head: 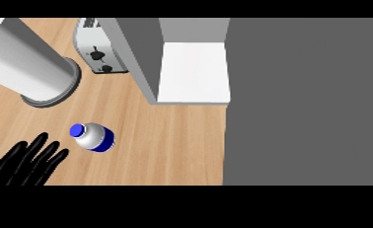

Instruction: Pick up the bottled water, place it into the cabinet and close the cabinet

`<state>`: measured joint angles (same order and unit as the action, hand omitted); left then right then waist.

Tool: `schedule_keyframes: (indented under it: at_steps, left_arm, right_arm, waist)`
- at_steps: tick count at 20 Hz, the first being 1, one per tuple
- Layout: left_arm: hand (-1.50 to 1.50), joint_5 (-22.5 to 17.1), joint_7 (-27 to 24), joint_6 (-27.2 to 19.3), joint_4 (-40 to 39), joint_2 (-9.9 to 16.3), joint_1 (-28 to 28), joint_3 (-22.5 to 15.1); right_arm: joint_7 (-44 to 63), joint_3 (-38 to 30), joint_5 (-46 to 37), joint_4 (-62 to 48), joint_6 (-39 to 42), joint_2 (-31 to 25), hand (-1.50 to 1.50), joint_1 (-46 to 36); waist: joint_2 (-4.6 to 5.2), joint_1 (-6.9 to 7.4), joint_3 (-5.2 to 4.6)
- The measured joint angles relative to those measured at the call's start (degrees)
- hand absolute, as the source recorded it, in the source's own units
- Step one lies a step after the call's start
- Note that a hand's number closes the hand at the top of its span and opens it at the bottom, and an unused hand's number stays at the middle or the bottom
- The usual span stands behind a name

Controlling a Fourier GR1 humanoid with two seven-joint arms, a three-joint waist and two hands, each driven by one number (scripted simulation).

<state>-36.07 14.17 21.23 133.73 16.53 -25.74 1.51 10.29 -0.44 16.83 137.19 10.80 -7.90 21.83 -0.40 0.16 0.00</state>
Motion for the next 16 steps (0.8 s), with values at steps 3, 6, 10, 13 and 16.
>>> schedule_keyframes:
  at_steps: [3, 6, 10, 13, 16]
  left_arm:
    - [-1.5, -0.7, 0.81, 0.42, 0.39, 0.61, -2.18, 0.41]
    - [-1.5, -1.38, 0.36, 1.45, 0.58, 0.81, -4.63, 1.12]
    - [-1.5, -2.26, -0.1, 2.01, 0.7, 1.27, -6.31, 2.51]
    - [-1.5, -2.89, -0.6, 2.78, 0.76, 1.56, -7.98, 3.27]
    - [-1.5, -3.43, -1.44, 3.7, 0.71, 1.6, -9.98, 4.01]
  right_arm:
    - [0.34, -0.54, 0.24, 0.13, 0.18, 0.01, -1.5, 0.33]
    - [0.91, -1.18, 0.47, 0.35, 0.19, -0.17, -1.5, 0.66]
    - [0.39, -1.93, 0.8, 0.32, 1.37, -0.39, -1.5, 1.81]
    - [-0.2, -2.1, 0.99, 0.42, 1.83, -0.2, -1.5, 2.72]
    - [0.1, -3.31, 1.34, 0.58, 2.23, -0.83, -1.5, 3.1]
  waist:
    - [-0.05, 0.18, 0.02]
    - [-0.15, 0.35, 0.01]
    - [-0.23, 0.21, 0.04]
    - [-0.27, 0.23, 0.04]
    - [-0.29, 0.25, 0.03]
